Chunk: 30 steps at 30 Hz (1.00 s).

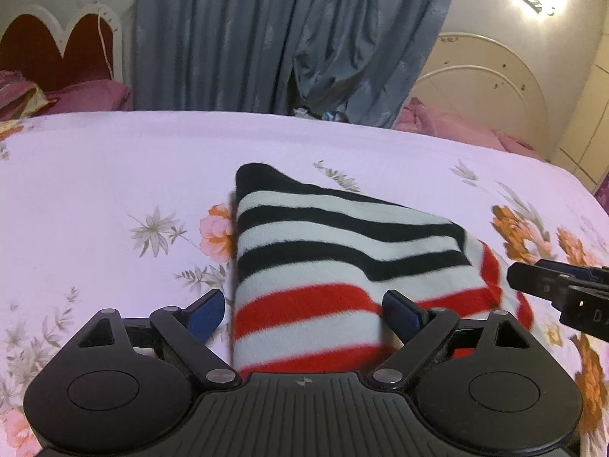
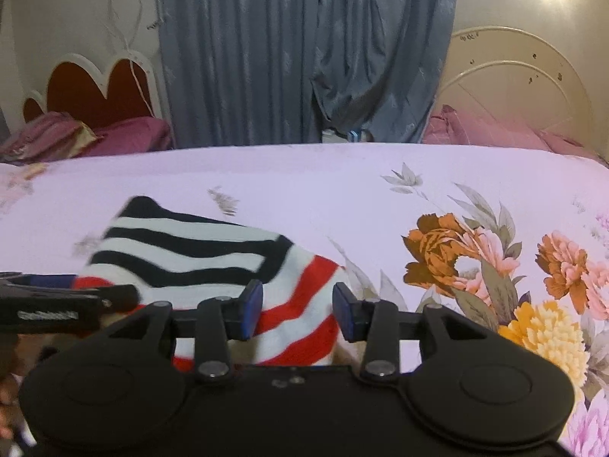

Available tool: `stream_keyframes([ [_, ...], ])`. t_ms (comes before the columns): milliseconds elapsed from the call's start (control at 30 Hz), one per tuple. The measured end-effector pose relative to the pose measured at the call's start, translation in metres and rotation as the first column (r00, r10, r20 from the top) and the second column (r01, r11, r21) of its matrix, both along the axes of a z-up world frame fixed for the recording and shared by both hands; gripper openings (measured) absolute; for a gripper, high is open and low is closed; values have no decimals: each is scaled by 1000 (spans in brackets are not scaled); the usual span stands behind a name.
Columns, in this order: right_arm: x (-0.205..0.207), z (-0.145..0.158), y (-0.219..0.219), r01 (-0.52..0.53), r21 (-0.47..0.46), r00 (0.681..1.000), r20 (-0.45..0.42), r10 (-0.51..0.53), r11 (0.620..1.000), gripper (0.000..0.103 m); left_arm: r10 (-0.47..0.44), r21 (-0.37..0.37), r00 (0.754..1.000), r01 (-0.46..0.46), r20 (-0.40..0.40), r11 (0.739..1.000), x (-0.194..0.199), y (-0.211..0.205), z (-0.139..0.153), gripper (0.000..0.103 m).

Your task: Fold small clothes

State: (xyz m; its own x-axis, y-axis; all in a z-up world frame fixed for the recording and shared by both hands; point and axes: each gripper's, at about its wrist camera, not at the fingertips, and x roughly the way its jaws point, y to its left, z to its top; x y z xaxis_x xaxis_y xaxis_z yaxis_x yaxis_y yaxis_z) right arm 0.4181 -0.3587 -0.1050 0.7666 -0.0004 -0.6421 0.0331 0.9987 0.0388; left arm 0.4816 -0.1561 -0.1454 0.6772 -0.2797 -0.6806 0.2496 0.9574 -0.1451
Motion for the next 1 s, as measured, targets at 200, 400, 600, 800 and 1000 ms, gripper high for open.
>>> stream_keyframes([
  [200,-30,6,13,-50,-13,999,15,50,999,37,-37,26,999,37,14,999,-29,2,8,89],
  [400,-57,3,16,-59,1,998,10,59,998,36,-40,27,999,40,13,999,-53,10,4,89],
  [600,-86,0,21,-65,0,998,12,65,998,29,-50,5,998,50,32,999,-80,21,11,89],
  [800,-87,-22,22,-54,-39,997,-50,52,998,24,-71,1,997,71,-16,997,-82,27,-14,89],
  [1000,-85,-28,21,-31,-39,997,-70,29,999,24,-68,4,997,68,-28,998,-86,30,-9,93],
])
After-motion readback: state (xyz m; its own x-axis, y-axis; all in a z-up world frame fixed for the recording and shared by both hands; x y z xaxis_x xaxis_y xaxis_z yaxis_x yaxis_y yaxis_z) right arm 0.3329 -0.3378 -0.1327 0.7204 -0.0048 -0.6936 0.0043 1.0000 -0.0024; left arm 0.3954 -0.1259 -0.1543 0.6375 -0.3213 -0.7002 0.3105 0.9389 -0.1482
